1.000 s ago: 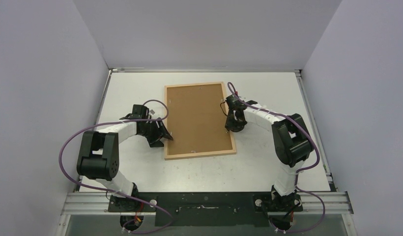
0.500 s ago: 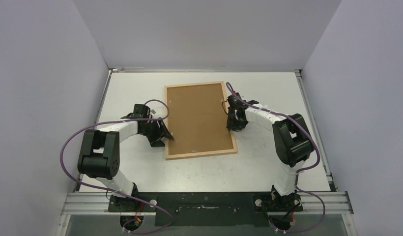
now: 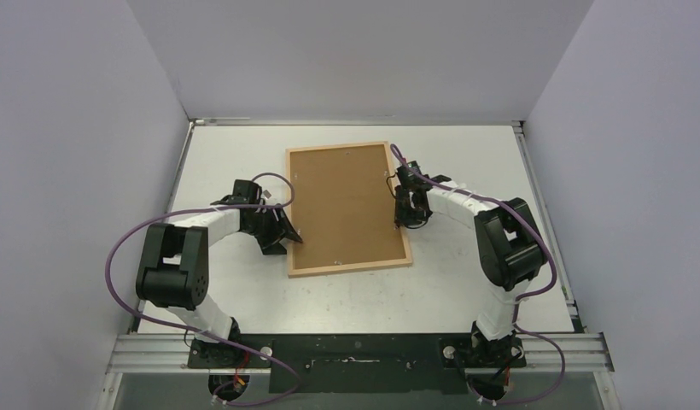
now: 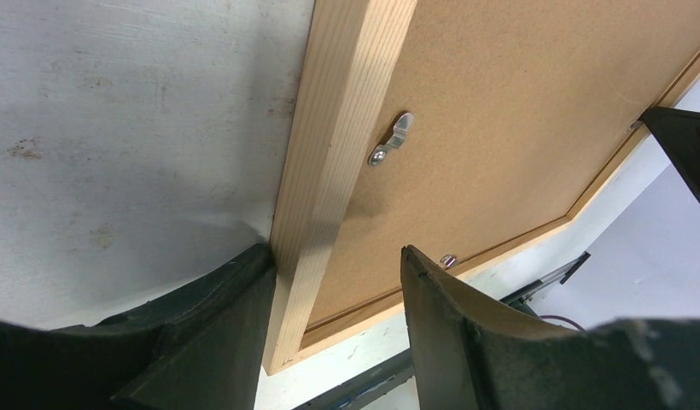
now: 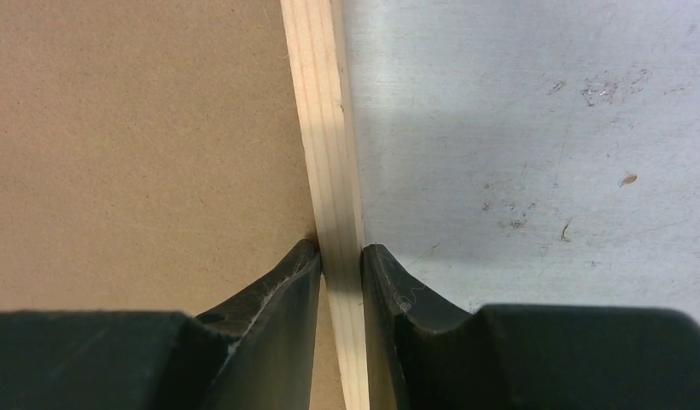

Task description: Put the photo into the frame

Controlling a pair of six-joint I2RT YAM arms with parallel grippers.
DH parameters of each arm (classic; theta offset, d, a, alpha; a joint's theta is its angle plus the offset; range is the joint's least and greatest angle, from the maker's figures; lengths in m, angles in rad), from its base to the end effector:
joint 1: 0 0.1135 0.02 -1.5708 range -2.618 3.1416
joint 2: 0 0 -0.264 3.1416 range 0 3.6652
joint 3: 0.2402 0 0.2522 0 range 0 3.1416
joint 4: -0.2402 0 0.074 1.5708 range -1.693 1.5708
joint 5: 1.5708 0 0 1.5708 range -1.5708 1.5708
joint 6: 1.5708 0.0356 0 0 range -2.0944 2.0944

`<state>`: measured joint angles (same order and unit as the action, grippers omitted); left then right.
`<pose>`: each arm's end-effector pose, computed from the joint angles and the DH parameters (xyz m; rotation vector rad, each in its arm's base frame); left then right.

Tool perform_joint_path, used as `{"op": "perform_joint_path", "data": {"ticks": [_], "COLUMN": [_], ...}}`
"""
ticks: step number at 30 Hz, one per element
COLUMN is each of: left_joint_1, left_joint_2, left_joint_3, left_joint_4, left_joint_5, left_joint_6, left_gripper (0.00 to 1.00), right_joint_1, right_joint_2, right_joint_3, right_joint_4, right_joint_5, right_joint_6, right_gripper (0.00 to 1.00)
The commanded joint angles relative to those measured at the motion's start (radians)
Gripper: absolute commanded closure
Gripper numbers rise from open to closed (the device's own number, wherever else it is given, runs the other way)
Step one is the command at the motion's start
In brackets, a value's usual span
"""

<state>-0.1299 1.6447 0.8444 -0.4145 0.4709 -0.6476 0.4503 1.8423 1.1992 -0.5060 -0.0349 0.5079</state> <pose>0.2855 -0.0536 0.1437 -0.6161 2.8116 -0.8345 0.3305 0.1611 0.1690 0.0693 2.7652 0.3157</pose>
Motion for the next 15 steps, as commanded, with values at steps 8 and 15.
{"op": "perform_joint_path", "data": {"ticks": [8,15], "left_joint_1": [-0.042,-0.043], "left_joint_2": [0.044,0.049], "left_joint_3": [0.033,0.04], "left_joint_4": [0.091,0.091], "left_joint_5": [0.049,0.043], "left_joint_6": [-0.03,-0.032], "left_gripper": [0.47,0.47], "right_joint_1": [0.018,0.007], "right_joint_2": [-0.01,-0.02], "right_joint_3": [-0.052,-0.071], "right_joint_4": [0.066,0.061], "right_joint_5": [-0.147,-0.152], "right_joint_6": [-0.055,-0.072], "right_gripper": [0.67,0.74]}}
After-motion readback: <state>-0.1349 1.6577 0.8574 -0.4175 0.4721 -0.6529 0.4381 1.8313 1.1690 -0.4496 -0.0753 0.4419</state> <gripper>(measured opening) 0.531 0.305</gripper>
